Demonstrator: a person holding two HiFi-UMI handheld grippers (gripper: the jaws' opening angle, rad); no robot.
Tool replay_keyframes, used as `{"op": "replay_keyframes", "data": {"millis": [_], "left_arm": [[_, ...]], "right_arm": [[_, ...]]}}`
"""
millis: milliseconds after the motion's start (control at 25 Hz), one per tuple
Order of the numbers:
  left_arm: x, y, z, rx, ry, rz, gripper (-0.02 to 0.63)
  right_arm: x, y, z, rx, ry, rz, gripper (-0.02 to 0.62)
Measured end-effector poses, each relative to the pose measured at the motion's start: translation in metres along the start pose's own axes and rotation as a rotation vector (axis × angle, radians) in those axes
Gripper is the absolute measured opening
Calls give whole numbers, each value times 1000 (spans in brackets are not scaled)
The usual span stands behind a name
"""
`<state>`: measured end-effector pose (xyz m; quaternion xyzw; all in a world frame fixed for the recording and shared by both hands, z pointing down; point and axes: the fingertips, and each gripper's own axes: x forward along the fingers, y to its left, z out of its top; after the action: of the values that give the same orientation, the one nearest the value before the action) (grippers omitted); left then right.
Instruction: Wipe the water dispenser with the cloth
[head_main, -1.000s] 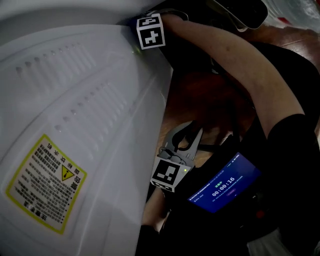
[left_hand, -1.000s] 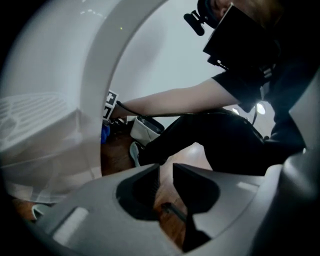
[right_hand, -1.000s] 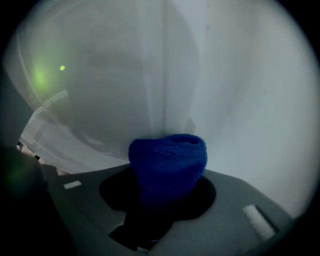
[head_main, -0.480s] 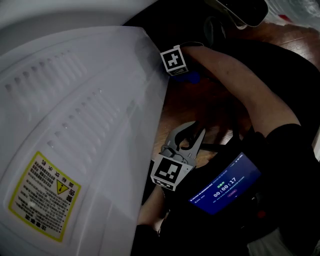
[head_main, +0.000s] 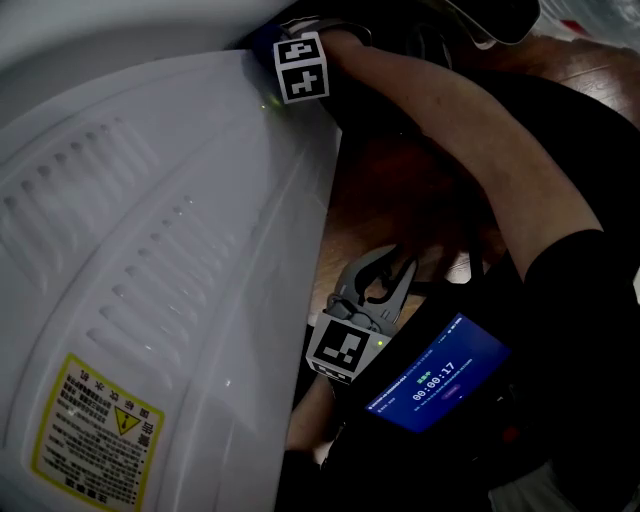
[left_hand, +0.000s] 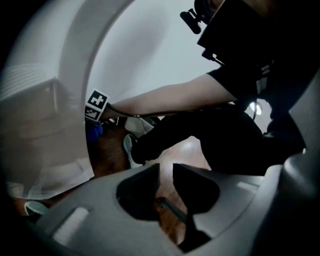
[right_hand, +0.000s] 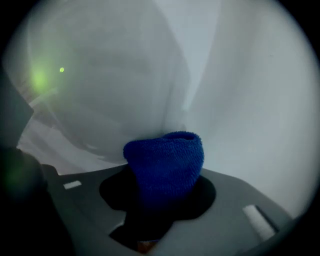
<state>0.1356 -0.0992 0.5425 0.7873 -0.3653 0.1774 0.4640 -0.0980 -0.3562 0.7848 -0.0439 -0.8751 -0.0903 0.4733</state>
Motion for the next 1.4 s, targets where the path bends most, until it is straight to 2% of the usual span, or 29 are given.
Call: {"op": "replay_keyframes", "data": {"millis": [120, 240, 440, 560, 640, 720, 760, 840, 960, 1000, 1080, 1120, 1160, 1200, 1280, 1320, 1400], "left_arm": [[1, 1, -7, -4, 25, -6, 83], [1, 2, 0, -33, 37, -8, 83], [3, 2, -2, -37, 20, -16, 83], [3, 1, -2, -39, 25, -20, 83], [2, 3, -1, -40, 0, -10, 83], [2, 4, 2, -52, -11, -6, 83], [2, 3, 4, -56, -4, -11, 83], [1, 0, 2, -62, 29, -28, 83], [-5, -2, -30, -74, 92, -35, 83], [-7, 0, -35, -68, 85, -28, 83], [-4, 6, -4, -3, -18, -13, 83], [-3, 8, 17, 62, -93, -13, 83], [-3, 9, 28, 99, -133, -10, 83], [-4, 10, 25, 69, -109, 1, 83], [-6, 9, 7, -23, -21, 23, 83], [-6, 7, 6, -30, -8, 26, 83], [-9, 3, 15, -7, -38, 40, 83]], "right_arm": [[9, -11, -2, 80, 3, 10, 164], [24, 25, -20, 91, 51, 104, 161], [27, 135, -65, 2, 93, 352, 161], [12, 198, -90, 23, 101, 547, 161], [2, 221, -104, 74, 135, 647, 160], [-9, 217, -99, 87, 141, 686, 160], [-9, 206, -91, 79, 129, 673, 160], [15, 170, -81, 73, 105, 545, 160], [35, 80, -57, 146, 65, 206, 160], [34, 48, -46, 172, 42, 90, 161], [23, -5, -23, 226, -18, -102, 161], [17, -22, -13, 248, -39, -154, 161], [13, -28, -7, 254, -42, -163, 161], [12, -23, -7, 238, -25, -132, 161], [13, 12, -17, 171, 35, 17, 161], [12, 38, -25, 139, 59, 105, 161], [3, 93, -38, 102, 85, 238, 160]]}}
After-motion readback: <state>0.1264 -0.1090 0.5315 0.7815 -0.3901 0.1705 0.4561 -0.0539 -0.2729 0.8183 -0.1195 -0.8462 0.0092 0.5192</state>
